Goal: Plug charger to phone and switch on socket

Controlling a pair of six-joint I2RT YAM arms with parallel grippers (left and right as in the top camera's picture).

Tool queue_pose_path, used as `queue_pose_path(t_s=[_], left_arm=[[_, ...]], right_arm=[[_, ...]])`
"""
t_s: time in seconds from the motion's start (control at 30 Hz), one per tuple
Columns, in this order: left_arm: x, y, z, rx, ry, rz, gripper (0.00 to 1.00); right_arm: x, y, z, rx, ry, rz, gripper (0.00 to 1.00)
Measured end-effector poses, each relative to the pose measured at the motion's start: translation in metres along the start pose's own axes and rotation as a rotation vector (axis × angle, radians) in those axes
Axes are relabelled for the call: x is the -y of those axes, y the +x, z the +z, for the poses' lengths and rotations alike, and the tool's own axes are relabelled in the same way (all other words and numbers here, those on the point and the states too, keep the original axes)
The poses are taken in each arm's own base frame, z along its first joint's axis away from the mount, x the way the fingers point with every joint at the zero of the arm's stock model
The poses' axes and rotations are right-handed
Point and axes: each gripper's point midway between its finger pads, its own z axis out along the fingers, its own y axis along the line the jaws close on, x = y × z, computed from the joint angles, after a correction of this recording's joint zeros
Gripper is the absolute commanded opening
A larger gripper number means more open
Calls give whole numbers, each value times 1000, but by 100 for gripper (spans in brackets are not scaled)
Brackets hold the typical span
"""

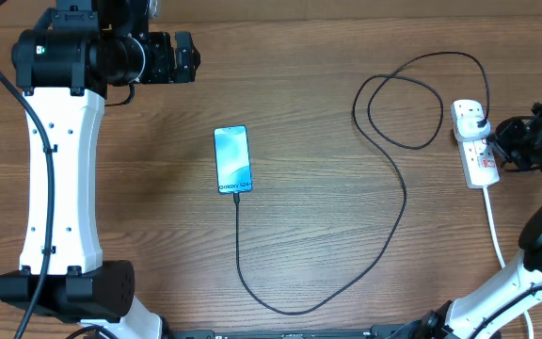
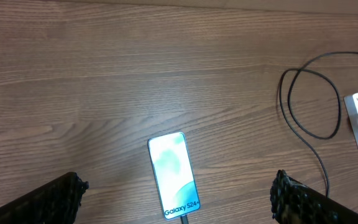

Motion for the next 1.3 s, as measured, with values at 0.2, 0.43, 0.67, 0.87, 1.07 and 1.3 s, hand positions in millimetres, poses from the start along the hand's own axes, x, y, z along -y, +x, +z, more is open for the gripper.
queue_pose_path(t_s=[0.2, 0.43, 0.67, 0.87, 1.07, 1.3], left_arm=[[0, 0, 0, 0, 0, 0, 100], [0, 0, 0, 0, 0, 0, 99], [0, 0, 0, 0, 0, 0, 100], [0, 0, 0, 0, 0, 0, 100], [0, 0, 0, 0, 0, 0, 99], [0, 0, 0, 0, 0, 0, 100]], right_arm=[[-2, -1, 1, 3, 16, -18, 4], [-7, -1, 3, 1, 28, -35, 4], [-7, 1, 3, -7, 35, -34, 4], [-6, 3, 2, -15, 51, 5, 4], [-6, 3, 2, -13, 72, 75, 4], [-5, 4, 2, -15, 77, 107, 4]])
